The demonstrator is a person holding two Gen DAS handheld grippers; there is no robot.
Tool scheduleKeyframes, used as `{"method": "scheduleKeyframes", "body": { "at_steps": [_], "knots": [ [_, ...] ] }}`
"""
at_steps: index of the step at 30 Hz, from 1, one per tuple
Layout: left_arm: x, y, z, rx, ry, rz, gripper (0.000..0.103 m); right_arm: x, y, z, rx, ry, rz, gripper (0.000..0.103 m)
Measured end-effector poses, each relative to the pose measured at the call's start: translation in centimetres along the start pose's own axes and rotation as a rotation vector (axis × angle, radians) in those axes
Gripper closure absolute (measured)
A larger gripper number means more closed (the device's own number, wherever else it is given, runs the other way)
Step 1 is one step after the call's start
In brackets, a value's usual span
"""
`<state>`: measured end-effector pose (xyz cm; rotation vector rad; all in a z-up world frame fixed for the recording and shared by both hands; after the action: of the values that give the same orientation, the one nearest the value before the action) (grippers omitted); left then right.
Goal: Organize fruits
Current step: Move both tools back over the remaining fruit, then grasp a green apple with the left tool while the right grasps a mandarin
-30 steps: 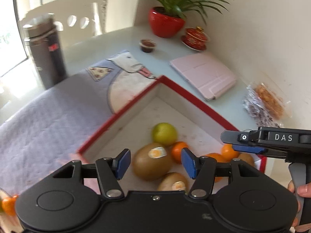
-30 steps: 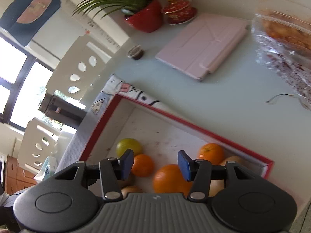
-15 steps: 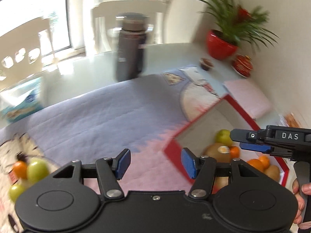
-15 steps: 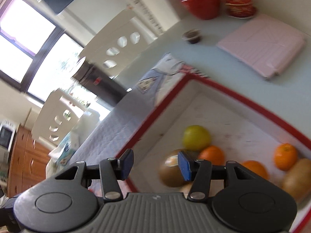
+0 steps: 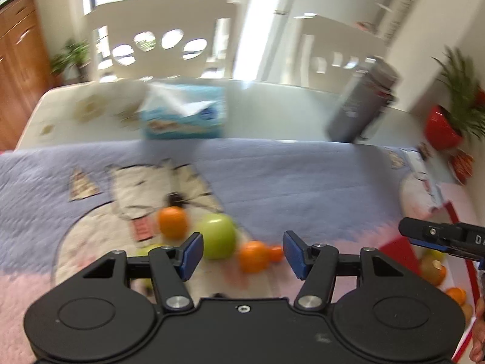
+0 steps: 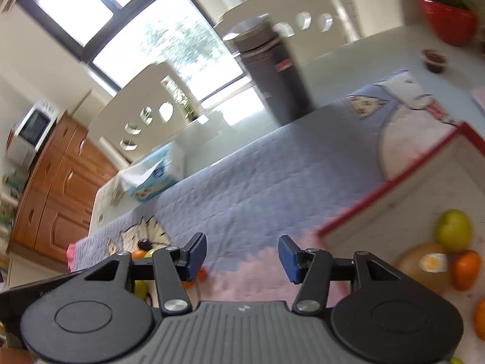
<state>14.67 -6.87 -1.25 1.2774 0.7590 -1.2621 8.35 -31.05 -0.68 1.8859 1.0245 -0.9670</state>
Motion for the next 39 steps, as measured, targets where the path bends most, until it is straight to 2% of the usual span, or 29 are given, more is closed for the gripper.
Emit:
{"method": "scheduleKeyframes", "body": {
  "at_steps": [3, 6, 11, 14, 18, 21, 24, 26, 27, 29, 30, 31, 32, 39],
  "knots": [
    [0.3, -0.3, -2.9, -0.056, 0.005, -0.016, 0.033, 2.2, 0.0, -2.7, -0.078, 0.002, -0.037, 0.048],
    [0.9, -0.8, -5.3, -0.113, 0.003, -0.035, 0.032, 4.7, -0.5, -5.5, -0.216, -0.029, -0.092, 0.047],
    [2.8, -1.7, -7.7, -0.196, -0.029, -0.085, 0.031, 9.2, -2.9, -9.9, -0.551, -0.106, -0.186, 0.047],
    [3.9, -2.0, -8.6, -0.243, -0.053, -0.124, 0.029, 11.2, -3.6, -10.8, -0.601, -0.113, -0.246, 0.047],
    [5.5, -2.2, -9.3, -0.274, -0.074, -0.160, 0.029, 13.0, -3.4, -11.7, -0.668, -0.162, -0.253, 0.047],
    [6.7, -2.2, -9.5, -0.282, -0.068, -0.185, 0.029, 14.4, -3.9, -12.2, -0.780, -0.207, -0.273, 0.047],
    [7.7, -2.2, -9.8, -0.309, -0.076, -0.204, 0.027, 15.4, -4.5, -13.0, -0.905, -0.217, -0.260, 0.047],
    [8.2, -2.2, -9.9, -0.321, -0.082, -0.210, 0.026, 16.1, -4.7, -13.2, -0.959, -0.272, -0.261, 0.052],
    [8.3, -2.1, -9.9, -0.323, -0.079, -0.211, 0.026, 16.4, -4.7, -13.2, -0.974, -0.296, -0.266, 0.060],
    [8.5, -2.0, -9.8, -0.317, -0.068, -0.208, 0.029, 16.5, -4.6, -13.0, -0.974, -0.292, -0.262, 0.063],
    [8.4, -2.0, -9.8, -0.316, -0.062, -0.197, 0.034, 16.4, -4.4, -13.0, -0.962, -0.280, -0.260, 0.063],
    [8.4, -1.9, -9.7, -0.316, -0.072, -0.183, 0.046, 16.3, -4.3, -12.9, -0.949, -0.270, -0.260, 0.064],
    [8.3, -1.8, -9.6, -0.321, -0.086, -0.175, 0.046, 16.3, -4.2, -12.8, -0.934, -0.259, -0.259, 0.064],
    [8.0, -1.7, -9.1, -0.310, -0.062, -0.173, 0.046, 15.2, -3.6, -12.6, -0.818, -0.181, -0.244, 0.064]
  ]
}}
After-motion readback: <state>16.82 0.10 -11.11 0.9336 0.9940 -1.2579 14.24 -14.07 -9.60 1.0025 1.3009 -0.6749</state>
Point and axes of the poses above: each gripper's, at about its wrist camera, not at the fingertips, and x roughly the way its jaws point, z to its right, y to its top, the point moved 6 cm from there along x, roughly the way its jaws point, and after that the axes turned 14 degrees about -z, right-handed, at the moved point
